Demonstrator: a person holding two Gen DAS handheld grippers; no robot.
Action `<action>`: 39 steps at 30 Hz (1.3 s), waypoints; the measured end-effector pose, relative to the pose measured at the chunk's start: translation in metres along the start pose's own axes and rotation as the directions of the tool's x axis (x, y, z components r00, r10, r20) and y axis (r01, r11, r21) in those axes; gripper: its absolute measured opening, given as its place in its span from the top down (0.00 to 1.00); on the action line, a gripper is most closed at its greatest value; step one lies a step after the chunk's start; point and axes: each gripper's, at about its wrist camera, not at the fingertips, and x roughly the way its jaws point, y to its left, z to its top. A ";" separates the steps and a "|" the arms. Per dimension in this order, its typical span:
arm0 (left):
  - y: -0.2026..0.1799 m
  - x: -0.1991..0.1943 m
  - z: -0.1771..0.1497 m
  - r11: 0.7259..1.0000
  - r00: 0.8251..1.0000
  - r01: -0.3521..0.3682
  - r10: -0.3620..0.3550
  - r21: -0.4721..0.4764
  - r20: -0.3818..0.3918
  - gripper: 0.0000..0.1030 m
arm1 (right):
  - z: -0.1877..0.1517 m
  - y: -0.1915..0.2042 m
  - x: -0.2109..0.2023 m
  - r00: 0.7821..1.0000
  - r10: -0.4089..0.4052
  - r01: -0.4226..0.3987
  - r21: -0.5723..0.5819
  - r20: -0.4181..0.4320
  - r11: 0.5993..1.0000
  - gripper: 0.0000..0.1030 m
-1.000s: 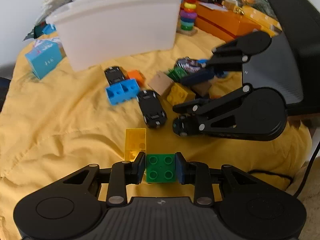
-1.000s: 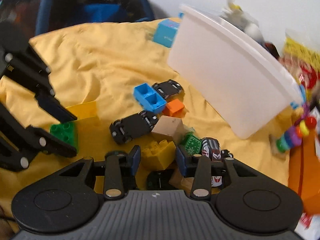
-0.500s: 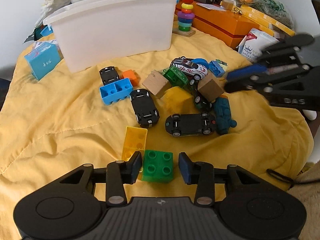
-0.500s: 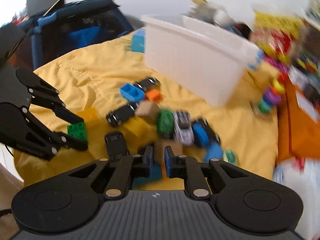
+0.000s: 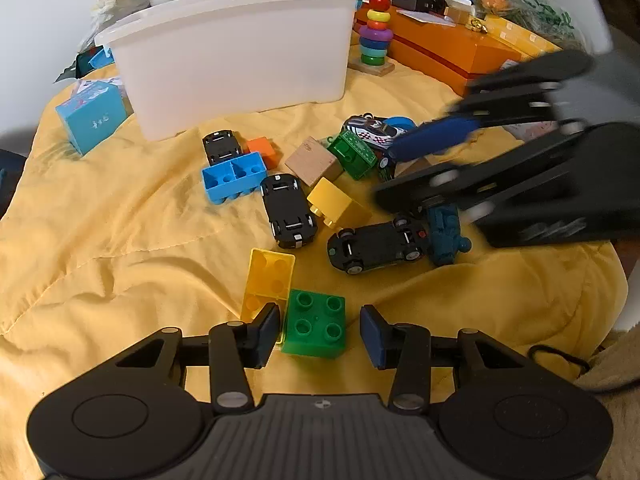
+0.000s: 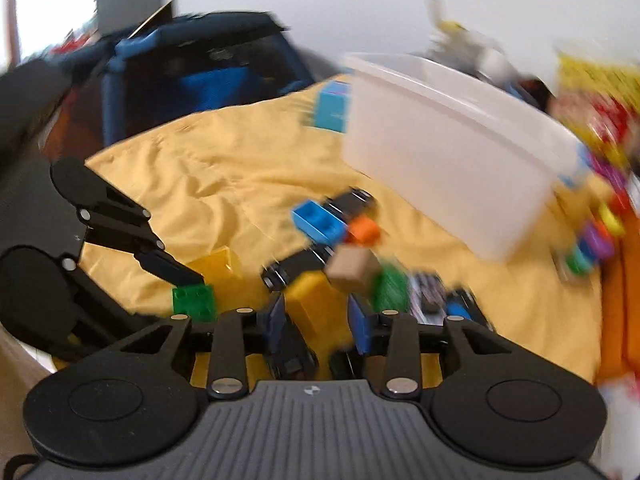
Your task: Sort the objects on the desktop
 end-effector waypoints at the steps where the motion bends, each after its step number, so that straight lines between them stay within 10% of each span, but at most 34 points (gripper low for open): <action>1: 0.000 -0.001 0.001 1.000 1.000 -0.003 0.003 -0.004 0.002 0.54 | 0.004 0.003 0.009 1.000 -0.005 0.004 -0.031 -0.019 1.000 0.64; 8: 0.003 -0.012 -0.001 1.000 0.999 -0.006 0.007 -0.011 0.040 0.51 | 0.012 0.004 0.048 0.993 -0.026 0.020 -0.057 -0.113 0.998 0.69; 16: 0.000 -0.008 -0.005 0.999 0.999 0.032 -0.033 0.015 0.016 0.51 | -0.001 -0.021 -0.012 0.999 -0.004 0.010 0.162 -0.037 0.987 0.69; 26: -0.009 0.011 0.003 0.996 0.996 0.086 -0.086 0.009 -0.001 0.67 | -0.082 -0.073 -0.042 0.984 0.107 -0.010 0.563 -0.140 0.826 0.68; 36: -0.014 0.011 0.004 0.998 0.998 0.068 -0.068 0.006 -0.009 0.67 | -0.112 -0.093 -0.022 0.941 0.336 -0.264 0.731 0.050 0.629 0.68; 39: -0.014 0.010 0.003 0.998 0.998 0.063 -0.063 0.004 -0.008 0.67 | -0.111 -0.102 -0.028 0.959 0.281 -0.226 0.711 0.042 0.665 0.56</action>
